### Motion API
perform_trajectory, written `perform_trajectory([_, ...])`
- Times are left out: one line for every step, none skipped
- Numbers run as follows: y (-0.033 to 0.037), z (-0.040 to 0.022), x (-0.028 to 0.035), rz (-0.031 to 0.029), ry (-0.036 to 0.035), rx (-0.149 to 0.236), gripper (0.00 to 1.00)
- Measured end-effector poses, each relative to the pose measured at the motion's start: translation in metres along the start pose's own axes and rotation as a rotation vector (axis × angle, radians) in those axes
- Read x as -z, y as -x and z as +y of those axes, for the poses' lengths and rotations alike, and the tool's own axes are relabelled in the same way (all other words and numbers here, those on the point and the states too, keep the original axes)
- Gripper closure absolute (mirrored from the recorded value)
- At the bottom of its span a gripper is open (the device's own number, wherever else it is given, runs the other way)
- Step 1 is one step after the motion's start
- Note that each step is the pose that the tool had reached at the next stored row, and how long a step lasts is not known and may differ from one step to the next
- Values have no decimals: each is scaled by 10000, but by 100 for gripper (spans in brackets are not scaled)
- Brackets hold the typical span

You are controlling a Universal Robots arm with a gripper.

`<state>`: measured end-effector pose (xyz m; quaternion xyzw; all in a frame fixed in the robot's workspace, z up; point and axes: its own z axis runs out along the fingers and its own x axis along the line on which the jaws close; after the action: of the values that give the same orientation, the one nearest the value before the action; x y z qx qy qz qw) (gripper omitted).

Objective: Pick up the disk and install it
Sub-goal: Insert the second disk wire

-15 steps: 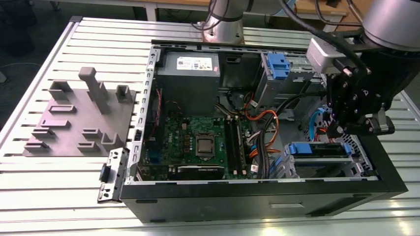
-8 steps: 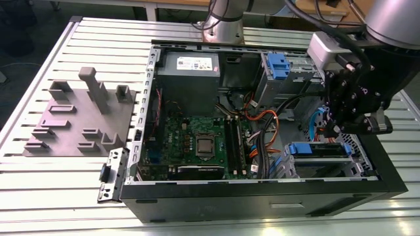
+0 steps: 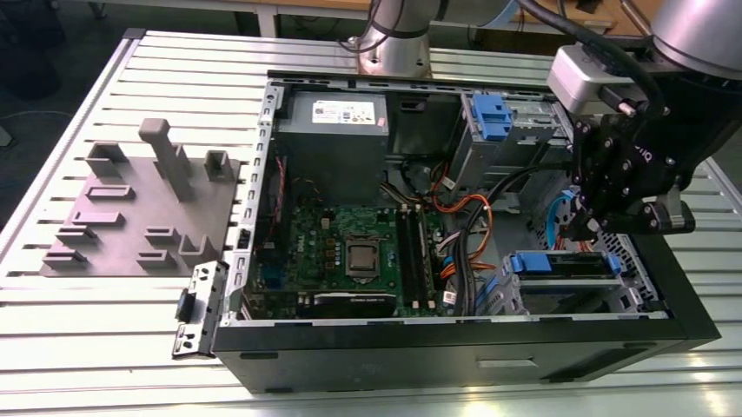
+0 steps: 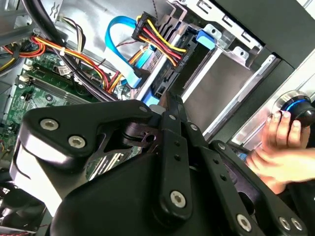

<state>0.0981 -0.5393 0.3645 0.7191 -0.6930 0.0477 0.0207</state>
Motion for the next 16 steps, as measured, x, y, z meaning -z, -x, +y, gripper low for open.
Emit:
perform_trajectory([0, 0, 0, 0, 9, 1, 89])
perform_trajectory([0, 0, 0, 0, 11, 1, 89])
perform_trajectory([0, 0, 0, 0, 13, 1, 89])
perform_trajectory([0, 0, 0, 0, 14, 1, 89])
perform_trajectory([0, 0, 0, -1, 16, 1, 89])
perform_trajectory([0, 0, 0, -1, 18, 1, 89])
perform_trajectory([0, 0, 0, -1, 19, 1, 89])
perform_trajectory([0, 0, 0, -1, 21, 1, 89])
perform_trajectory([0, 0, 1, 0, 21, 2, 89])
perform_trajectory([-1, 0, 3, 0, 21, 2, 89])
perform_trajectory([0, -1, 10, 2, 22, 2, 89])
perform_trajectory([0, -1, 19, 1, 21, 2, 89])
perform_trajectory([-1, -1, 31, -1, 21, 2, 89])
perform_trajectory([-2, -2, 45, -1, 21, 2, 89])
perform_trajectory([0, -3, 58, -1, 21, 3, 89])
perform_trajectory([6, -3, 64, -3, 21, 3, 89])
